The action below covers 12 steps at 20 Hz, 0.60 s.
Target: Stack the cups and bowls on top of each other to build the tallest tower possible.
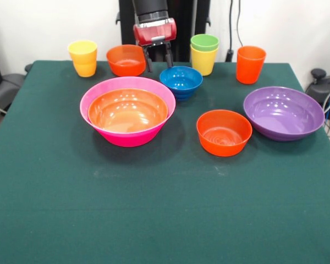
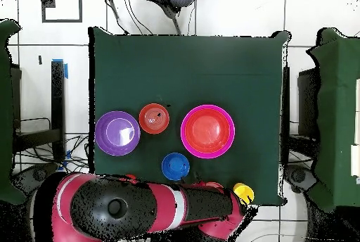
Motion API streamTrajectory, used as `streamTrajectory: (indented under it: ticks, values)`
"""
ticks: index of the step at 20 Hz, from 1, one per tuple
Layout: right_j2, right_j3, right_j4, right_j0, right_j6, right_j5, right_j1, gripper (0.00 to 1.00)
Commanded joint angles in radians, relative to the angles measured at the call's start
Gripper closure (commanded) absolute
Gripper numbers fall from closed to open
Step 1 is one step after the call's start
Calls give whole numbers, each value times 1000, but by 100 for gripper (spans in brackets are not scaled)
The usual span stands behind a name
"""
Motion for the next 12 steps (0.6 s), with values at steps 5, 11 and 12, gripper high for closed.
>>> streamTrajectory:
  ticks: [5, 11, 12]
  values:
    - [120, -142, 124, 24, -203, 42, 90, 0]
    - [109, -151, 146, 31, -199, 29, 103, 0]
    - [107, -152, 146, 32, -197, 28, 104, 0]
